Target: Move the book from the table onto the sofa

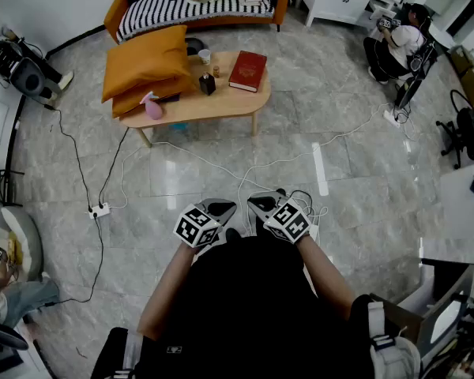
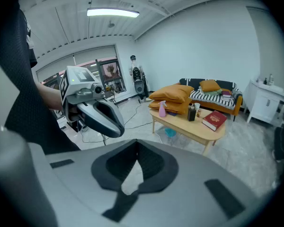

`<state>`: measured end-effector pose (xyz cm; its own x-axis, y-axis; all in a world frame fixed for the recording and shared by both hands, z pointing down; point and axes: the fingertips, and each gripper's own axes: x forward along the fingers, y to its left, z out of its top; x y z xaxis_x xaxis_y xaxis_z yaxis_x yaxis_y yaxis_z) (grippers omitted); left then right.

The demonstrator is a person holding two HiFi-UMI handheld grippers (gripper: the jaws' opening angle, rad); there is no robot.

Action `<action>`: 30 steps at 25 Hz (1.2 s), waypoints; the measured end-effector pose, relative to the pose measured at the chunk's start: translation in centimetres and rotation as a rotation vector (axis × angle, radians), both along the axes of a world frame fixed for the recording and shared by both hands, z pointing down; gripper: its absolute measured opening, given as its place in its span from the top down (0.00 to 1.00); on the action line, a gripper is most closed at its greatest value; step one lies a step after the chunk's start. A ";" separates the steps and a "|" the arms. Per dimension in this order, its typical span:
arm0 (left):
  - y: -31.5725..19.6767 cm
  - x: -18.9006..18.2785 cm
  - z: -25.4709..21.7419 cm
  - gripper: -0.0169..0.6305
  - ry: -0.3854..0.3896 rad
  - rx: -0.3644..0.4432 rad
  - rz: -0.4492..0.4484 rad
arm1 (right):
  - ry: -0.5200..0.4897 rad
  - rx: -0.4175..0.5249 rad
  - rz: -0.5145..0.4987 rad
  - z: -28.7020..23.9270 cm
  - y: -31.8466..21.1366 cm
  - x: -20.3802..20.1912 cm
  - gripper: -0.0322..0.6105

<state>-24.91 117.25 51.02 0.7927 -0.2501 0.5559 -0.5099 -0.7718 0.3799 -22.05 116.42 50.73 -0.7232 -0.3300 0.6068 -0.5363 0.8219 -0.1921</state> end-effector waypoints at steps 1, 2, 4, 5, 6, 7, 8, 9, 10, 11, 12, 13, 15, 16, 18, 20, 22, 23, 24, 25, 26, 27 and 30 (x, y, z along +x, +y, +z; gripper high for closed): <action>0.1 0.1 0.0 0.96 0.000 -0.001 0.000 | 0.000 0.000 -0.001 0.0 0.1 0.1 0.94; 0.1 0.2 0.0 0.96 0.000 -0.002 0.000 | 0.000 -0.001 -0.002 0.0 0.1 0.2 0.94; 0.2 0.3 -0.1 0.96 0.001 -0.004 -0.001 | 0.000 -0.001 0.000 0.0 0.1 0.3 0.94; 0.1 0.4 -0.1 0.96 0.002 -0.004 -0.001 | -0.001 -0.002 0.002 -0.1 0.0 0.4 0.94; 0.1 0.5 -0.2 0.96 0.002 -0.003 0.000 | -0.001 -0.002 0.004 -0.1 -0.1 0.5 0.94; 0.0 0.5 -0.2 0.96 0.002 -0.003 0.001 | -0.001 -0.001 0.006 -0.2 -0.2 0.6 0.94; 0.0 0.6 -0.3 0.96 0.002 -0.002 0.002 | 0.000 0.000 0.006 -0.3 -0.3 0.6 0.94; 0.1 0.7 -0.3 0.96 0.002 -0.002 0.002 | 0.001 0.002 0.005 -0.3 -0.3 0.7 0.94; 0.1 0.8 -0.3 0.96 0.002 -0.002 0.002 | 0.002 0.003 0.005 -0.3 -0.3 0.8 0.94; 0.1 0.9 -0.3 0.96 0.002 -0.002 0.002 | 0.004 0.003 0.004 -0.2 -0.3 0.9 0.94; 0.2 1.0 -0.3 0.96 0.001 -0.002 0.002 | 0.006 0.003 0.002 -0.1 -0.2 1.0 0.94; 0.2 1.0 -0.2 0.96 0.001 -0.002 0.002 | 0.008 0.004 -0.002 -0.1 -0.1 1.1 0.94; 0.4 1.0 -0.2 0.96 -0.001 -0.002 0.002 | 0.013 0.008 -0.011 -0.2 0.1 1.0 0.94; 0.4 1.0 -0.2 0.96 -0.001 -0.004 0.002 | 0.016 0.010 -0.013 -0.2 0.1 1.0 0.94; 0.5 1.0 -0.2 0.96 0.000 -0.009 -0.001 | 0.017 0.007 -0.011 -0.1 0.2 1.0 0.94; 0.6 1.0 0.0 0.96 0.000 -0.016 0.001 | 0.015 0.006 0.003 0.1 0.1 1.2 0.94; 0.8 1.0 0.2 0.96 -0.002 -0.023 0.006 | 0.007 0.003 0.016 0.3 0.0 1.3 0.94; 0.9 1.0 0.4 0.96 -0.003 -0.027 0.008 | 0.005 -0.001 0.017 0.3 0.0 1.3 0.94; 1.0 1.0 0.5 0.96 -0.003 -0.032 0.009 | 0.006 -0.005 0.015 0.4 0.1 1.3 0.94; 1.1 1.0 0.6 0.96 -0.002 -0.037 0.009 | 0.010 -0.010 0.011 0.6 0.1 1.3 0.94; 1.0 1.0 0.7 0.96 -0.002 -0.041 0.009 | 0.015 -0.013 0.007 0.7 0.1 1.4 0.94; 1.0 1.0 0.9 0.96 -0.003 -0.046 0.009 | 0.020 -0.017 0.004 0.9 0.1 1.4 0.94; 0.7 1.1 1.2 0.96 -0.006 -0.060 0.010 | 0.025 -0.029 -0.002 1.2 -0.2 1.5 0.94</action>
<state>-23.80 117.98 52.24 0.7914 -0.2085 0.5746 -0.5051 -0.7526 0.4225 -20.51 116.20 51.96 -0.7084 -0.3108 0.6337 -0.5398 0.8170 -0.2027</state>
